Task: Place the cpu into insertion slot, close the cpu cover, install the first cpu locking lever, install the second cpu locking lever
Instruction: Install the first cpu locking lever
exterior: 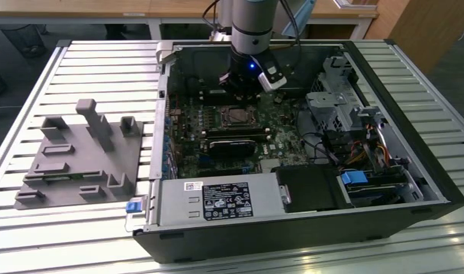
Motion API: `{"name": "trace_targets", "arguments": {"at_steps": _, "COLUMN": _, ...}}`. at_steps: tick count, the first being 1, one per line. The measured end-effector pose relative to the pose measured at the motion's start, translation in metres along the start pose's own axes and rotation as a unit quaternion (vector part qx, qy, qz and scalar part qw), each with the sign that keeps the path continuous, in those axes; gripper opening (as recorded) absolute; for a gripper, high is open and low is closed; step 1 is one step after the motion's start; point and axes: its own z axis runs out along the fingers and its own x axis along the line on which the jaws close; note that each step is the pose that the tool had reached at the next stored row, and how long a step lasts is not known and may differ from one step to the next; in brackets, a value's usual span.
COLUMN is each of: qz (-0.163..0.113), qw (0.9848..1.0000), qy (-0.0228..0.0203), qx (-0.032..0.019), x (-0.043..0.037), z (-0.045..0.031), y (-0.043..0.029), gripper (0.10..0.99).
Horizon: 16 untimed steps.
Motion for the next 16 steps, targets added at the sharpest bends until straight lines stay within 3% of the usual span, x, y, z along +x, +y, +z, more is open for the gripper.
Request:
{"name": "trace_targets", "arguments": {"at_steps": 8, "qz": 0.0, "qw": 1.0, "qy": -0.0001, "qx": -0.0013, "x": -0.0005, "z": 0.0027, "y": 0.0014, "gripper": 0.106}}
{"name": "trace_targets", "arguments": {"at_steps": 16, "qz": 0.0, "qw": 1.0, "qy": -0.0002, "qx": -0.0021, "x": -0.001, "z": -0.0145, "y": 0.0031, "gripper": 0.106}}
